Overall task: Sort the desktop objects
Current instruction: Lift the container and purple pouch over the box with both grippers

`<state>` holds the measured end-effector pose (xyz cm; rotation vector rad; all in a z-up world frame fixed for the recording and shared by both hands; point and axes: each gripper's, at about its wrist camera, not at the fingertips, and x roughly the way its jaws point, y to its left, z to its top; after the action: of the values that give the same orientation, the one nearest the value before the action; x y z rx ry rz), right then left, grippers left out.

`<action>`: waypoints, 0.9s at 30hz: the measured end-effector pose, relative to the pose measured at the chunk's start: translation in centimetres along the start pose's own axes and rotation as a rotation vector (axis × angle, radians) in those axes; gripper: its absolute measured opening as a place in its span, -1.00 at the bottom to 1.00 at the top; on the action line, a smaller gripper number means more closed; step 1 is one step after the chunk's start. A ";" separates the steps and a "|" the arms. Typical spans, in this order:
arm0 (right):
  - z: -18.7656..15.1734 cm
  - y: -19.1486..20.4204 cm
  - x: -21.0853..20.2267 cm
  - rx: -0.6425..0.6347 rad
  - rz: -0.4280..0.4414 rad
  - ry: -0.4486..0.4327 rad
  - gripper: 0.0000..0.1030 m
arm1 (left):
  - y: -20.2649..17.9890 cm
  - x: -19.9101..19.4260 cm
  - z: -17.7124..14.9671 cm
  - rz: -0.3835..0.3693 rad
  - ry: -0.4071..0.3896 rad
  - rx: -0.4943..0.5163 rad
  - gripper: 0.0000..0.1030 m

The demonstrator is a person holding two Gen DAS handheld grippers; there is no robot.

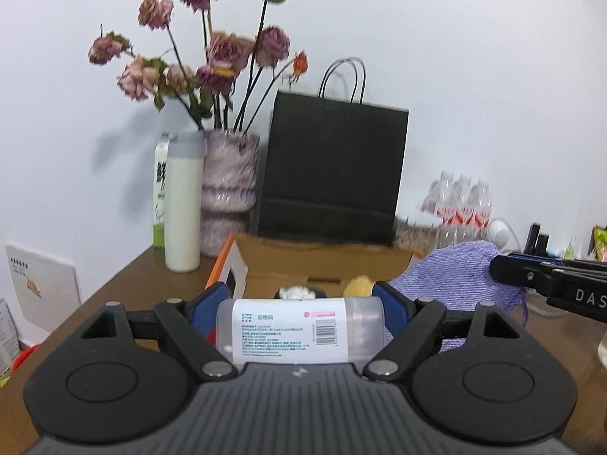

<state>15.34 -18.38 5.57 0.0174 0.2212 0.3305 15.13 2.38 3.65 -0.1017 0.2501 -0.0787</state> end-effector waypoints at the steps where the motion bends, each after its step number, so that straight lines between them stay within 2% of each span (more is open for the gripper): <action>1: 0.4 -0.2 0.2 0.004 -0.002 -0.012 -0.70 | -0.1 0.2 0.5 -0.002 -0.015 -0.003 0.63; 6: 1.8 -1.0 2.0 0.023 -0.023 -0.041 -0.70 | -0.7 1.9 2.3 0.000 -0.074 -0.015 0.63; 9: 2.2 -1.9 4.0 0.051 -0.035 -0.041 -0.70 | -0.8 3.8 2.8 0.002 -0.080 -0.028 0.63; 14: 1.7 -3.6 8.9 0.092 -0.037 0.001 -0.70 | -0.3 8.1 3.0 0.010 -0.050 -0.053 0.63; 19: 1.0 -5.1 14.1 0.115 -0.037 0.050 -0.70 | 0.1 12.4 3.1 0.029 -0.036 -0.038 0.63; 27: 0.5 -6.6 19.4 0.110 -0.055 0.123 -0.70 | 0.2 17.8 2.8 0.060 0.050 -0.012 0.63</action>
<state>35.40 -18.30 1.61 0.0992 0.3614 0.2645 33.07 1.22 1.97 -0.1047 0.3034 -0.0203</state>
